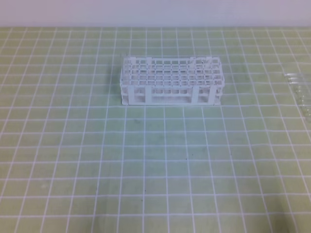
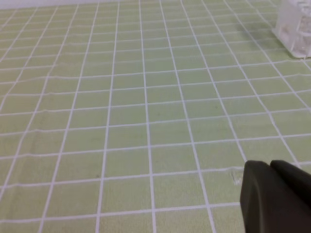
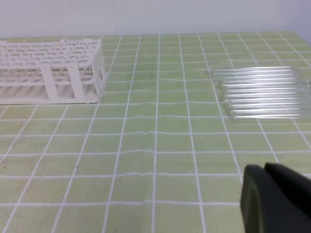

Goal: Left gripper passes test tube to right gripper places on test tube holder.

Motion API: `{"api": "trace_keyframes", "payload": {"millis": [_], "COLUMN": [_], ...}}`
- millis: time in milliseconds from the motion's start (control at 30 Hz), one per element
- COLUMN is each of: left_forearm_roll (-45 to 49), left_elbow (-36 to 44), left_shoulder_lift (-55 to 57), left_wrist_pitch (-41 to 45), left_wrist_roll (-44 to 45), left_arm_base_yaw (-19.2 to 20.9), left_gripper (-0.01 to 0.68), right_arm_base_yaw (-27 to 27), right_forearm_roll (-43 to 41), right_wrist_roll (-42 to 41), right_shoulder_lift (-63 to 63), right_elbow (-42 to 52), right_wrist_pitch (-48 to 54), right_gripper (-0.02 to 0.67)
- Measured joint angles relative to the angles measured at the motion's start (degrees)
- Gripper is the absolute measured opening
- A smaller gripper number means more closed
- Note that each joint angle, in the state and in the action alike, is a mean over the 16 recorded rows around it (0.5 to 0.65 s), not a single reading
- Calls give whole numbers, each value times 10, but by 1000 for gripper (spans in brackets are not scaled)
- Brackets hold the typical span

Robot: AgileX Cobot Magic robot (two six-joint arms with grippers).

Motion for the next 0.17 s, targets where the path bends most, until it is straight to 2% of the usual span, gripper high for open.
{"api": "trace_keyframes", "payload": {"millis": [167], "left_forearm_roll": [0], "left_elbow": [0], "left_shoulder_lift": [-1], "left_wrist_pitch": [-1], "left_wrist_roll": [0], "left_arm_base_yaw": [0], "left_gripper": [1], "right_arm_base_yaw": [0], "right_forearm_roll": [0], "right_wrist_roll": [0], "right_shoulder_lift": [0], "right_elbow": [0], "right_wrist_pitch": [0], "right_gripper": [-15]}}
